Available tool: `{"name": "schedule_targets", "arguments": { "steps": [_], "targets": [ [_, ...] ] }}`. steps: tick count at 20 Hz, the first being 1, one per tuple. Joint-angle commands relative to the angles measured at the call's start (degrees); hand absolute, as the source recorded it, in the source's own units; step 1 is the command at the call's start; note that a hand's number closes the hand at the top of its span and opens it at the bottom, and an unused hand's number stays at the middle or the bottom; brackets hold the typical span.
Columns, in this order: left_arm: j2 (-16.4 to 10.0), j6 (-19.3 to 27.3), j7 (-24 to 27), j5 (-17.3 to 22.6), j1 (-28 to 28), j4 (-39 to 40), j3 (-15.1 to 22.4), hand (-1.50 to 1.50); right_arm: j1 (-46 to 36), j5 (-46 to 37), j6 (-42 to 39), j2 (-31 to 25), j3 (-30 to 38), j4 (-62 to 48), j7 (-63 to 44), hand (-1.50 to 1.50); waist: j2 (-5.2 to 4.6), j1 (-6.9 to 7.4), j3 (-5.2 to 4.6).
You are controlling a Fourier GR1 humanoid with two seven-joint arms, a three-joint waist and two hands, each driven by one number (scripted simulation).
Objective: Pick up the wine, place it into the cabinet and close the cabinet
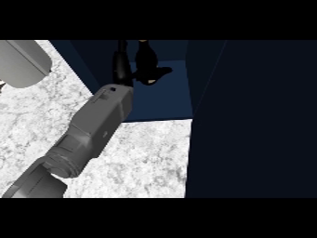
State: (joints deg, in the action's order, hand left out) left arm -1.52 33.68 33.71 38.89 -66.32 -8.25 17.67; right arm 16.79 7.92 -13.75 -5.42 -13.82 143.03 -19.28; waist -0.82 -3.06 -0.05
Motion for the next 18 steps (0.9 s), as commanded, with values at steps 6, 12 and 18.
{"name": "schedule_targets", "arguments": {
  "steps": [6,12,18],
  "targets": [
    [-0.84,-6.70,5.50,0.45,3.70,-7.86,-2.35,-1.50,1.70,4.03,2.41,0.15,-1.32,10.71,-6.60,-1.50,0.96,2.39,-0.01],
    [-0.40,-7.96,4.03,-1.03,8.58,-14.69,-0.81,-1.50,5.58,5.85,1.58,-0.71,0.39,13.63,-6.46,-1.50,1.47,2.89,0.05],
    [-1.11,-6.95,-0.12,-2.09,13.95,-26.60,1.25,-1.50,5.03,6.79,1.15,-1.28,2.33,11.41,-4.30,-1.50,1.55,3.57,0.09]
  ]
}}
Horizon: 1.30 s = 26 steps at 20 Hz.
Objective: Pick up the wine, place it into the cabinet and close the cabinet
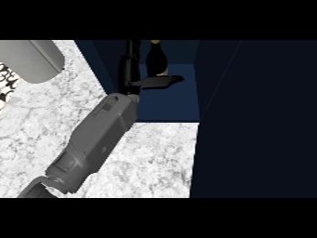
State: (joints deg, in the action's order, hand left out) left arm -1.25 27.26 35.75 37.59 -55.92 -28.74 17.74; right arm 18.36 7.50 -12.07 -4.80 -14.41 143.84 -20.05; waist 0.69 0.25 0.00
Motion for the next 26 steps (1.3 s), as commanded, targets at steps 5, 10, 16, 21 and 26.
{"name": "schedule_targets", "arguments": {
  "steps": [5,10,16,21,26],
  "targets": [
    [-2.22,2.99,-6.41,-2.64,12.21,-20.40,5.94,-1.50,3.76,4.66,0.35,-1.91,1.21,10.43,-3.86,-1.50,0.41,1.21,0.04],
    [-1.66,5.36,-7.66,-3.43,21.46,-33.02,9.48,-1.50,6.08,4.34,0.40,-1.77,-0.46,11.61,-2.64,-1.50,0.40,0.67,0.05],
    [-5.16,7.55,-10.41,-4.97,32.22,-49.05,13.37,-1.50,1.78,4.32,2.28,-2.42,-0.61,13.40,-7.22,-1.50,0.06,0.68,-0.01],
    [-5.45,10.21,-9.42,-9.08,41.75,-57.59,18.61,-1.50,0.40,0.04,2.67,-1.90,-2.90,10.72,-5.03,-1.50,-0.34,-0.09,-0.01],
    [-9.55,10.06,-10.54,-9.82,47.91,-66.69,19.81,-1.50,0.57,5.75,0.10,-6.16,-0.42,12.86,-9.23,1.50,-0.40,-0.13,0.00]
  ]
}}
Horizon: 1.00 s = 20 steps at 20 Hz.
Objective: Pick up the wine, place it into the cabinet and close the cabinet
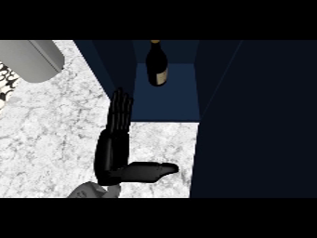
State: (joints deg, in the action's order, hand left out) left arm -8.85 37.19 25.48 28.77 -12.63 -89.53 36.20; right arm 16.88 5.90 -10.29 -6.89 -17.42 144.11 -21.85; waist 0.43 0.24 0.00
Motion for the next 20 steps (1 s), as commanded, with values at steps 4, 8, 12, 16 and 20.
{"name": "schedule_targets", "arguments": {
  "steps": [4,8,12,16,20],
  "targets": [
    [-6.26,-0.91,0.10,-0.05,10.07,-10.62,0.07,-1.50,3.87,4.92,-8.00,-7.73,-5.95,11.10,-6.29,1.50,0.07,-0.20,-0.04],
    [-7.23,-0.15,2.59,-2.23,15.16,-13.31,2.49,-1.50,4.84,7.49,-9.54,-8.77,-12.05,11.65,-8.47,1.50,-0.03,-0.17,-0.04],
    [-14.14,-3.10,2.21,-1.12,19.66,-19.43,-0.47,-1.50,2.46,3.18,-10.30,-7.84,-18.24,9.43,-7.54,1.50,-0.04,0.35,-0.08],
    [-17.89,-2.92,1.19,-0.66,23.76,-25.96,-1.86,-1.50,-0.94,-0.05,-8.04,-5.34,-22.39,9.76,-9.74,1.50,0.15,0.84,-0.18],
    [-19.73,-8.66,5.43,3.32,27.95,-24.10,-6.46,-1.50,-3.45,-0.33,-6.63,-3.54,-25.27,8.20,-12.37,1.50,0.08,0.81,-0.31]
  ]
}}
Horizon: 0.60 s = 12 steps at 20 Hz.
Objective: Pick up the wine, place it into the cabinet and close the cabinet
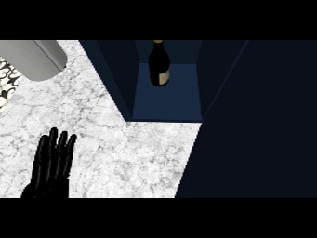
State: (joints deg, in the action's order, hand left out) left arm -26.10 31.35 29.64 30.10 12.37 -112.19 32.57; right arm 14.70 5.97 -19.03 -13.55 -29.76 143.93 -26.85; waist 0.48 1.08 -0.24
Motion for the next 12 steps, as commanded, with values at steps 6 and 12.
{"name": "schedule_targets", "arguments": {
  "steps": [6,12],
  "targets": [
    [-5.53,-7.64,3.47,5.74,7.86,-2.56,-7.36,-1.50,-7.16,-0.20,4.93,8.64,-15.74,1.50,-10.16,1.50,0.06,1.65,-0.28],
    [-9.07,-12.56,3.19,9.74,11.27,-4.85,-12.05,-1.50,-18.66,-4.59,16.22,13.33,-21.84,-6.26,-12.22,1.50,0.07,1.67,-0.23]
  ]
}}
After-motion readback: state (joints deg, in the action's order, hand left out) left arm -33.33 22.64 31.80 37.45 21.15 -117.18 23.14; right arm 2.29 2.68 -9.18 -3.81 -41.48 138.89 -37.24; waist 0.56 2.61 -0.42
